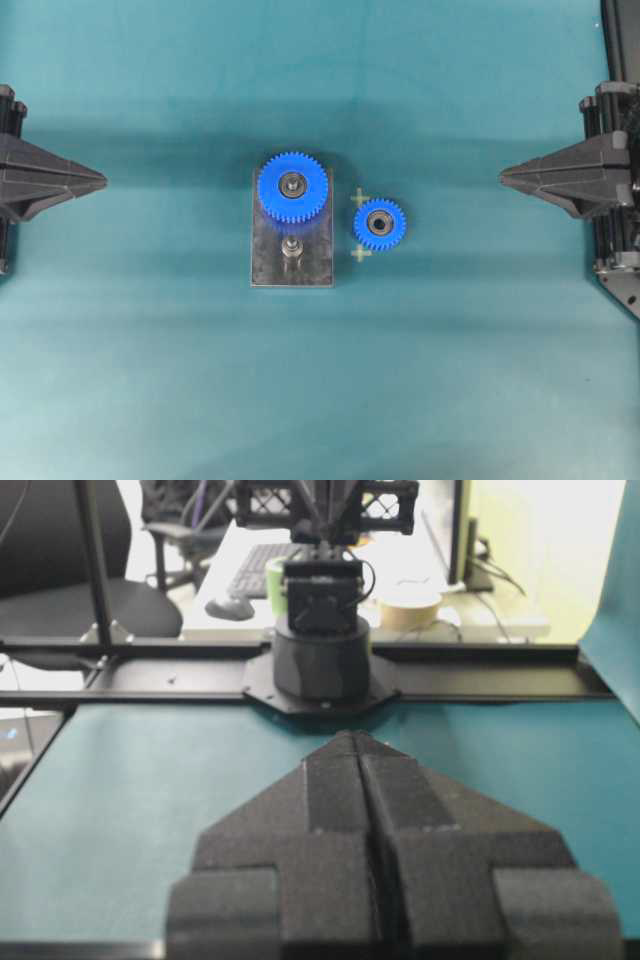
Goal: Fit the small gear onto the shaft.
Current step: 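Move the right gripper over the small blue gear and lower it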
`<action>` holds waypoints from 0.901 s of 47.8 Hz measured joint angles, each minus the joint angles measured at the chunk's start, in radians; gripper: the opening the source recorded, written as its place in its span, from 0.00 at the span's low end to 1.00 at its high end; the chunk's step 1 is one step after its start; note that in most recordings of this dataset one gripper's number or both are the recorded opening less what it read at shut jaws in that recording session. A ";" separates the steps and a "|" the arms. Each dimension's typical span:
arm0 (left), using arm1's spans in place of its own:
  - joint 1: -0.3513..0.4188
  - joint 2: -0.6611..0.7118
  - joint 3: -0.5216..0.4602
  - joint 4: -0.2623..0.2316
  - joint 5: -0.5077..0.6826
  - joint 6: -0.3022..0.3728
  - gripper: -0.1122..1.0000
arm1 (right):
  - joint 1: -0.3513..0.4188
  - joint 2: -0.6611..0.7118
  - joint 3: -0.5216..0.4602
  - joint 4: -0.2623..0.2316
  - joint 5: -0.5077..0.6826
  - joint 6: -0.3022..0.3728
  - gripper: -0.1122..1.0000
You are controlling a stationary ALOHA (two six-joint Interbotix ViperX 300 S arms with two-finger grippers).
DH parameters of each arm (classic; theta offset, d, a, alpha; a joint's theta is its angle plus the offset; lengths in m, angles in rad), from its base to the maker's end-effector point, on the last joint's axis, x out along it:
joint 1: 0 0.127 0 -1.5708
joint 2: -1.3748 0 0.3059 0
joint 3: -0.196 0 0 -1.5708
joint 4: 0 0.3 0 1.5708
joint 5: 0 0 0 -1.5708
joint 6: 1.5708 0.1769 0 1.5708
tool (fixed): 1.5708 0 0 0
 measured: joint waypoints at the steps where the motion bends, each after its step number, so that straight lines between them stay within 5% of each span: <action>1: 0.000 0.000 -0.002 0.000 -0.002 -0.002 0.10 | 0.000 0.000 0.002 0.000 -0.002 0.000 0.11; 6: 0.000 0.006 -0.002 0.003 0.009 -0.058 0.10 | -0.012 0.009 0.014 0.057 0.046 0.009 0.11; 14: 0.000 0.015 -0.026 0.006 0.100 -0.057 0.10 | -0.049 0.041 -0.009 0.153 0.302 0.049 0.11; 26: 0.000 0.015 -0.043 0.008 0.258 -0.043 0.10 | -0.118 0.172 -0.114 0.158 0.620 0.098 0.11; 43: 0.000 0.095 -0.046 0.009 0.301 -0.025 0.10 | -0.192 0.474 -0.218 0.160 0.684 0.176 0.11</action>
